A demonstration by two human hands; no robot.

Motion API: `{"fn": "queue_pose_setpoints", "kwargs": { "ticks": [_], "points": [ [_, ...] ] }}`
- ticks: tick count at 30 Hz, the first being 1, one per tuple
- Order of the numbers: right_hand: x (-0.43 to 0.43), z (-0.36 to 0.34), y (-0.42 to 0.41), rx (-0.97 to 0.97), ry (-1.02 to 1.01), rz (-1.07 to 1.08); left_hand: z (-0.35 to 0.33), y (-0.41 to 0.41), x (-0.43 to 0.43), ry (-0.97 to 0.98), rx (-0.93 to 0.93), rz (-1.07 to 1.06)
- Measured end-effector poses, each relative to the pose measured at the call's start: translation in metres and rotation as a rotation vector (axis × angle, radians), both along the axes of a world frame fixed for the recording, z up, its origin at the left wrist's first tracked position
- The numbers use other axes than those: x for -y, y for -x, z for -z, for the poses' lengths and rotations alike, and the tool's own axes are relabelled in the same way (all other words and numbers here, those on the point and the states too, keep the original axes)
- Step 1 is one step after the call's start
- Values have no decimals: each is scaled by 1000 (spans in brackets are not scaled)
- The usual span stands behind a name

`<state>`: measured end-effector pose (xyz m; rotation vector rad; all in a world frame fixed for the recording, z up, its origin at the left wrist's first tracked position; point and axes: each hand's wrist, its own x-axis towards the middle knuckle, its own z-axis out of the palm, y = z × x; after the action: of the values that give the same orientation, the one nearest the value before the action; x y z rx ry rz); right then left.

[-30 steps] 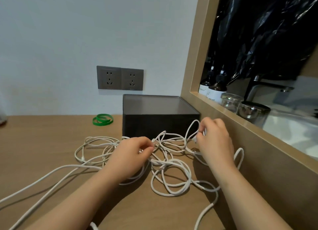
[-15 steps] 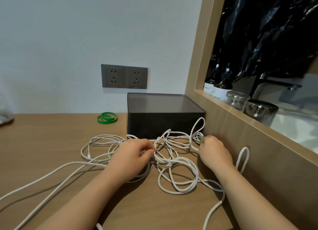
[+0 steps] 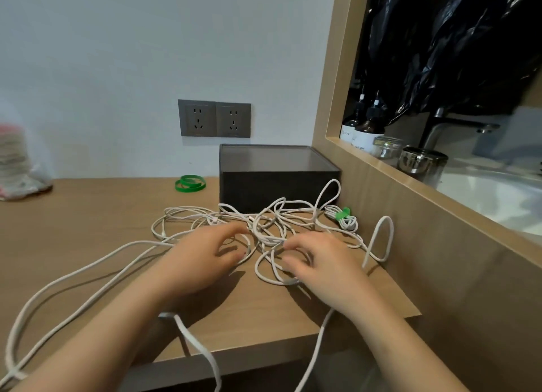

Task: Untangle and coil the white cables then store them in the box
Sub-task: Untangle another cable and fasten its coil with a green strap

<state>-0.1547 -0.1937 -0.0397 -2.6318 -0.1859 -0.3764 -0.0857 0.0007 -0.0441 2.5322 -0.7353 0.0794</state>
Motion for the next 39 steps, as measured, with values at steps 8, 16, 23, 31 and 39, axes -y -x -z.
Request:
{"fn": "queue_pose_setpoints", "kwargs": {
  "ticks": [8,16,23,31,39],
  "points": [
    [19,23,1,37,186,308,17,-3,-19,-131,143,19],
    [-1,21,-8,347,204,128,9,-30,-18,-14,320,-129],
    [-12,15,-23,141,171,62,8,-52,-4,-1,148,-232],
    [-29,-4,-50,553,-69,53,-26,-87,-21,941,-390,-598],
    [-46,-13,-101,-77,232,46,-30,-117,-6,922,-340,-630]
  ]
}}
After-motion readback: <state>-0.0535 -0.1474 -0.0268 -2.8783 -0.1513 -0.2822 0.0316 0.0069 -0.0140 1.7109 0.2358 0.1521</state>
